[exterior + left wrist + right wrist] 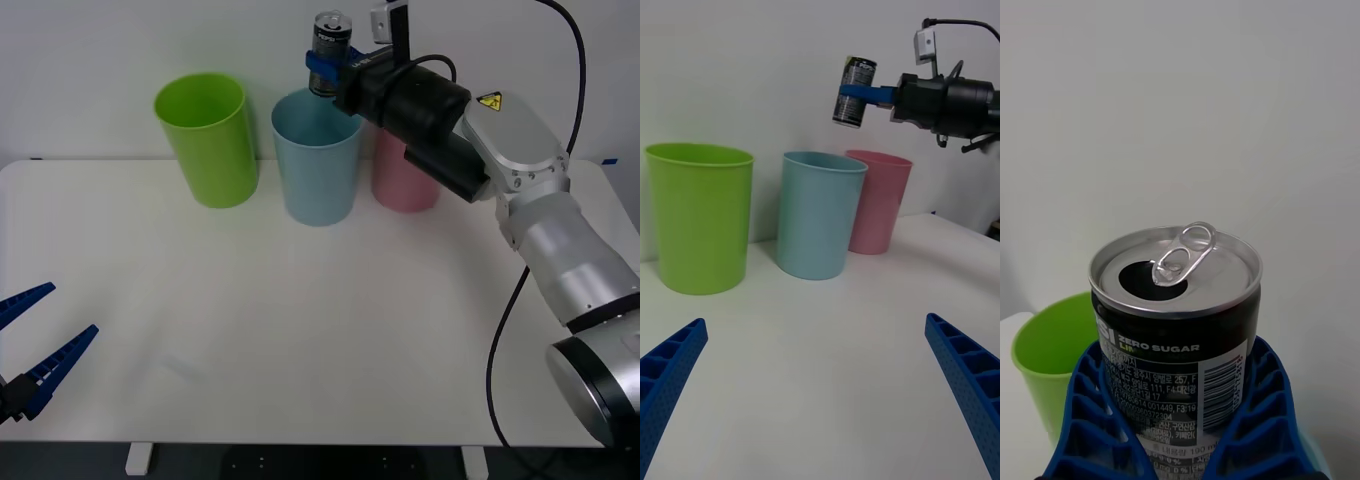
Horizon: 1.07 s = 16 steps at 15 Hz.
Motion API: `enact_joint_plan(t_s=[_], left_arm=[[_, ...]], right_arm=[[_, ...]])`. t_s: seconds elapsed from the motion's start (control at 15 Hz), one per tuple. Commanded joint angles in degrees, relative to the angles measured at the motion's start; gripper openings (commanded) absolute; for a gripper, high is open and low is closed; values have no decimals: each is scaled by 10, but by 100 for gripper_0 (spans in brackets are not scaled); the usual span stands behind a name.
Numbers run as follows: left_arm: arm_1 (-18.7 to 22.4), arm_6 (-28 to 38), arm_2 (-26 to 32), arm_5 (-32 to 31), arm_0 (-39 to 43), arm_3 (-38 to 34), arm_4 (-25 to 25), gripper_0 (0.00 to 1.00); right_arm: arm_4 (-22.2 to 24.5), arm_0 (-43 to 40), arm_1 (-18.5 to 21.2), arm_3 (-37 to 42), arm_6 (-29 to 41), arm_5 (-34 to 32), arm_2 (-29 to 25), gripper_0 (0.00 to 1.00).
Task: Grasp the object on the table and drop it into the matching bin: aluminum can to the light blue bin, PET bottle to the pink bin.
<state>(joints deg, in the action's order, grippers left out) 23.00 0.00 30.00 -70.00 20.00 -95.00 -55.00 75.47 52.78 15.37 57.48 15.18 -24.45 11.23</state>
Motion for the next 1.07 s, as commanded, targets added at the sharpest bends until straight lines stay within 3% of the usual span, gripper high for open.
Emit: enact_joint_plan(t_s=[0.07, 0.6, 0.67, 0.73, 0.8, 1.07], left_arm=[[0, 0, 0, 0, 0, 0, 0, 100], [0, 0, 0, 0, 0, 0, 0, 100], [0, 0, 0, 0, 0, 0, 0, 100], [0, 0, 0, 0, 0, 0, 0, 100], [0, 0, 0, 0, 0, 0, 0, 100], [0, 0, 0, 0, 0, 0, 0, 100]], right_arm=[[0, 27, -19, -36, -6, 37, 12, 0], [0, 33, -26, -42, -10, 59, 25, 0], [0, 33, -26, -42, -10, 60, 25, 8], [0, 33, -26, -42, -15, 61, 25, 51], [0, 33, -26, -42, -17, 63, 25, 100], [-3, 32, -26, -42, -23, 63, 25, 100]])
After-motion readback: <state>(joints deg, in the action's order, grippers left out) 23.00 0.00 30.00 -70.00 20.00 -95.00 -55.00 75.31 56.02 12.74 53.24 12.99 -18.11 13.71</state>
